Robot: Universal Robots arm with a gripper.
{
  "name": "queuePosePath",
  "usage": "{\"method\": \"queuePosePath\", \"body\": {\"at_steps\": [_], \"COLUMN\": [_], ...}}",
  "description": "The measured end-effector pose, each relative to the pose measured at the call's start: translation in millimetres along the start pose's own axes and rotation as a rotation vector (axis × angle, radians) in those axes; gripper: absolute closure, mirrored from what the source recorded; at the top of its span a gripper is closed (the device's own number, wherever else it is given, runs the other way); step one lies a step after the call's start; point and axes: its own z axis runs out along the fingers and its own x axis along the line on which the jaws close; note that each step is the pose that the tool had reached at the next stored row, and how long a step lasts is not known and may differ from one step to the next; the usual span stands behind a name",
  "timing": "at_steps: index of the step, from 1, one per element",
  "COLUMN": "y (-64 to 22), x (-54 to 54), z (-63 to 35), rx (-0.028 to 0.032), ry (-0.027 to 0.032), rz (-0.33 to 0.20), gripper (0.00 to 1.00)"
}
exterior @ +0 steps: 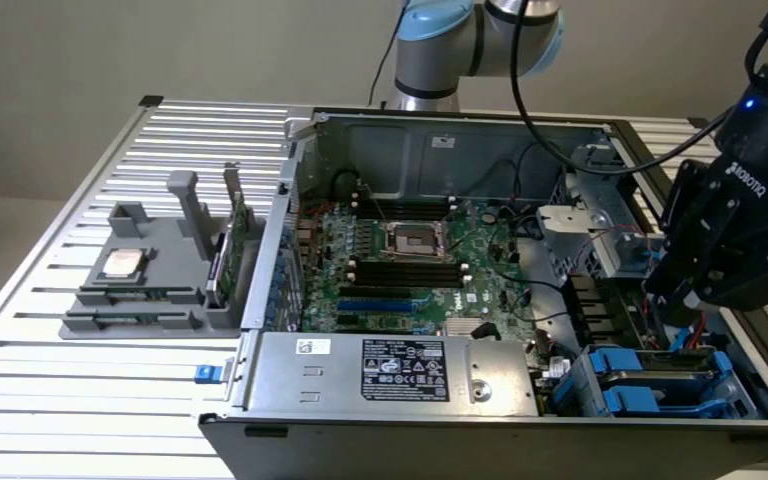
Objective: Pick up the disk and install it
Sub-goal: 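Insert the first disk wire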
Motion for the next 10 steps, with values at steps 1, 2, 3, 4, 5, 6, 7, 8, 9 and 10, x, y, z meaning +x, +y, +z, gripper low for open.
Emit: {"method": "queuePosePath", "body": {"at_steps": [1, 2, 3, 4, 5, 6, 7, 8, 9, 10], "y": [0.2, 0.4, 0.6, 0.8, 1.0, 1.1, 1.2, 1.4, 1.4, 1.4], "x": [0.0, 0.1, 0.2, 0.3, 0.4, 0.4, 0.5, 0.5, 0.5, 0.6], "z": [0.2, 0.3, 0.5, 0.7, 0.8, 0.9, 1.1, 1.2, 1.3, 1.6], "rx": [0.0000, 0.0000, 0.0000, 0.0000, 0.0000, 0.0000, 0.0000, 0.0000, 0.0001, 0.0001], "ry": [-0.0004, -0.0008, -0.0010, -0.0012, -0.0017, -0.0022, -0.0026, -0.0029, -0.0033, -0.0033], "rz": [0.000, 0.001, 0.001, 0.001, 0.002, 0.002, 0.003, 0.003, 0.004, 0.004], "gripper": [0.58, 0.58, 0.58, 0.58, 0.56, 0.50, 0.44, 0.44, 0.38, 0.38]}}
